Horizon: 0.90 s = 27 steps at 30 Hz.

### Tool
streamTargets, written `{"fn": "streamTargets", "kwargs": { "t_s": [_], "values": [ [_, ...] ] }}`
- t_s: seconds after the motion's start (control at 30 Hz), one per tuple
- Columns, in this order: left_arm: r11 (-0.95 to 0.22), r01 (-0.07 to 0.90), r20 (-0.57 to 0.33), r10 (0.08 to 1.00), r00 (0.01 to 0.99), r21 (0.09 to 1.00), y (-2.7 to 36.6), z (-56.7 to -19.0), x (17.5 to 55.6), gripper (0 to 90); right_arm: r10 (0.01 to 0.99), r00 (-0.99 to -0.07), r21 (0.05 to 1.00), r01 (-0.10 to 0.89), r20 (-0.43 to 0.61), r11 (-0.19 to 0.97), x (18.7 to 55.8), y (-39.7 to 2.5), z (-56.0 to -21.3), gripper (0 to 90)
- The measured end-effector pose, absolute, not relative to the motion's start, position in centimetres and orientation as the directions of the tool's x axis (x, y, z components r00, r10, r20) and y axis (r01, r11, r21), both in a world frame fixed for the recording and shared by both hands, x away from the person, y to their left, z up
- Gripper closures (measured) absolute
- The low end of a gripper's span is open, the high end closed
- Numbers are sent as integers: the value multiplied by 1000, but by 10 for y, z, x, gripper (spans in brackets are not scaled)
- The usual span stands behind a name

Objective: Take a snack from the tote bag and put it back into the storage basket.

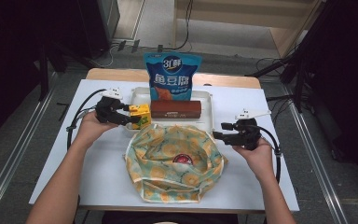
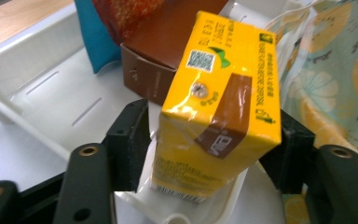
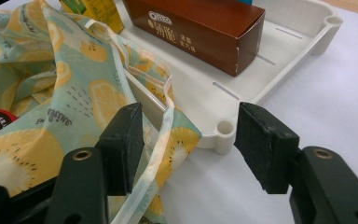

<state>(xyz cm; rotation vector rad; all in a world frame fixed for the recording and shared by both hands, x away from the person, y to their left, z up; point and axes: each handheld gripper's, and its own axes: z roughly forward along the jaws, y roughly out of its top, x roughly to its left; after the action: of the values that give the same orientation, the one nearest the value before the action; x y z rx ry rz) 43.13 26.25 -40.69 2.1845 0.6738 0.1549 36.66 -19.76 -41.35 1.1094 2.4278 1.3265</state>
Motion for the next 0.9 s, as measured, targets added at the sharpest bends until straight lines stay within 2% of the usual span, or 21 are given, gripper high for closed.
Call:
{"fn": "streamTargets", "kwargs": {
  "t_s": [0.23,0.5,0.63,0.77,0.9],
  "values": [
    [-500,431,-133,525,841,751,271,-403,426,360,672,-714,780,530,197,335,368,-197,-413,424],
    [-475,459,-151,553,819,751,289,-398,411,371,666,-719,781,525,196,337,370,-195,-412,424],
    [-451,459,-159,558,814,766,295,-395,403,433,661,-725,783,521,195,340,372,-194,-411,426],
    [-396,509,-264,528,807,764,296,-393,402,513,657,-728,787,517,197,337,373,-192,-411,427],
    [-422,480,-235,511,827,769,293,-391,397,652,655,-730,786,516,195,341,374,-191,-410,428]
  ]
}}
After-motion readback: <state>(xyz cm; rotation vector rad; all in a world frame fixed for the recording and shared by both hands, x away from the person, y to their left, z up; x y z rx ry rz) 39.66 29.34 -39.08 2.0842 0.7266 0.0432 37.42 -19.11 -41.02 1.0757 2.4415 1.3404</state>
